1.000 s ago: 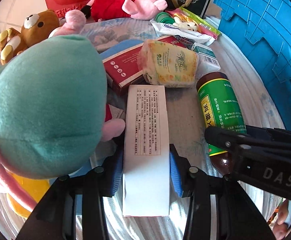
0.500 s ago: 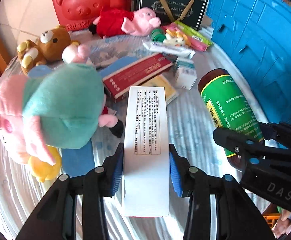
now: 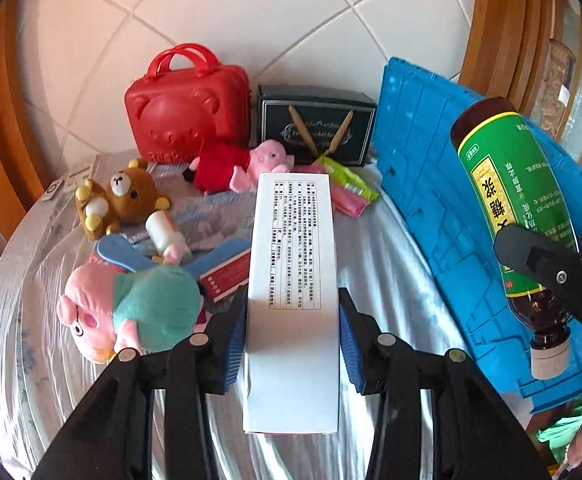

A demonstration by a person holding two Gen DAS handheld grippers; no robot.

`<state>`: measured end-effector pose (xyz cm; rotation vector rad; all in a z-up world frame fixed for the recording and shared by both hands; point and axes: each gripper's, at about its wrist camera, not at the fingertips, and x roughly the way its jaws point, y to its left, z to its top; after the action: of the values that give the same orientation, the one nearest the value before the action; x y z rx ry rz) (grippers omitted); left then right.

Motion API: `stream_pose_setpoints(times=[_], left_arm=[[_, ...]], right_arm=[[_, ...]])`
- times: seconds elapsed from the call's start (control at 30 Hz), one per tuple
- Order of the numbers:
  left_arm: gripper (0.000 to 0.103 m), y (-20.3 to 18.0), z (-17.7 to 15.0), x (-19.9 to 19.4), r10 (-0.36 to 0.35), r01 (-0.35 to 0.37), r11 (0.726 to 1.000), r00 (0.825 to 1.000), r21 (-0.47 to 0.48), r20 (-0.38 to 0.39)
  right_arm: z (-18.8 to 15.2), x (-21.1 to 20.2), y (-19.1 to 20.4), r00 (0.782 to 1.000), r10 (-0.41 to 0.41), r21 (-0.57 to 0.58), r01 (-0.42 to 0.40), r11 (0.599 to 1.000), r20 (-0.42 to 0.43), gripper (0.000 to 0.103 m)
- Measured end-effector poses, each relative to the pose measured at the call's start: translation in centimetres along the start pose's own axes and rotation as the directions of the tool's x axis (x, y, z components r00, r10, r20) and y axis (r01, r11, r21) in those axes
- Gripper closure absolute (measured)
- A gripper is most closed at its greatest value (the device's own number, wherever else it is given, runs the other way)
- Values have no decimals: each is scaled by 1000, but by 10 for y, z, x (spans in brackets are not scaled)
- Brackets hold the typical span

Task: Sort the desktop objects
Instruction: 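Lift the white box and bottle and carry both over the blue crate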

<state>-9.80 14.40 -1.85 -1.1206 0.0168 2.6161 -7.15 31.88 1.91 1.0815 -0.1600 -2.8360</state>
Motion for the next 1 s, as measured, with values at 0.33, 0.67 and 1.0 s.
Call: stream_pose_setpoints(times=[0.33, 0.67, 1.0], left_arm=[[62, -93, 56, -66, -99, 79, 990, 979, 115, 180], [62, -230, 85, -64, -262, 241, 944, 963, 225, 65], [62, -331, 79, -52, -252, 243, 925, 968, 293, -9]], right_arm=[[33, -114, -70, 967, -89, 36, 82, 996, 237, 51], [19, -162, -190, 899, -378, 137, 355, 925, 221, 51], [-8, -168, -280, 877, -460, 153, 440, 885, 138, 51]])
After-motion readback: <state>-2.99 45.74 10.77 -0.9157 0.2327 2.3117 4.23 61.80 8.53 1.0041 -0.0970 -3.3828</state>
